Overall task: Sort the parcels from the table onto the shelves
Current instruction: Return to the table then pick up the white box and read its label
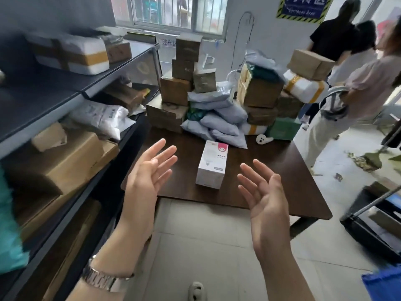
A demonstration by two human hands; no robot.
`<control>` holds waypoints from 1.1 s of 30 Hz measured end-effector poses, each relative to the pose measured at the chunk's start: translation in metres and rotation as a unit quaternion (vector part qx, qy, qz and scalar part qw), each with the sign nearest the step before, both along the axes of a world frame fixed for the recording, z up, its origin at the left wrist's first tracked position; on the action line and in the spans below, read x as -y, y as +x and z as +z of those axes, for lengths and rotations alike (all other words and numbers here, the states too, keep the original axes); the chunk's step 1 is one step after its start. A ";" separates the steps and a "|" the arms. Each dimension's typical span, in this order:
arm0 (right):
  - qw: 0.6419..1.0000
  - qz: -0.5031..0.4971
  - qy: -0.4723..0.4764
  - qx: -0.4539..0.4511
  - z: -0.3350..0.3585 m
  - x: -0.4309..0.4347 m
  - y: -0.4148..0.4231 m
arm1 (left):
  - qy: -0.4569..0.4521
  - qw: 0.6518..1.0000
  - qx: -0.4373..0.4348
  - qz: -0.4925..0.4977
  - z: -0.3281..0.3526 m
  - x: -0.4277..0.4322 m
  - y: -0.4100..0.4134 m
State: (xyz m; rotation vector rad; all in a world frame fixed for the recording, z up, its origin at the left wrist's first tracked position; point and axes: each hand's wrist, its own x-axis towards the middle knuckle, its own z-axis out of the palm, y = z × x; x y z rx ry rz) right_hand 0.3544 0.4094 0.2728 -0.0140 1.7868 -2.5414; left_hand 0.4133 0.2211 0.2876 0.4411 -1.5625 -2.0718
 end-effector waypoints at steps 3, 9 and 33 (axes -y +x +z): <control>0.999 0.004 0.022 0.023 -0.011 0.009 -0.065 | -0.002 1.000 0.019 0.003 -0.009 0.009 -0.068; 0.999 -0.007 0.041 0.012 -0.023 0.019 -0.184 | 0.037 0.999 0.032 -0.014 -0.021 0.024 -0.190; 0.904 0.003 0.213 0.371 -0.235 0.109 -0.455 | 0.011 0.901 0.405 -0.153 -0.257 0.079 -0.486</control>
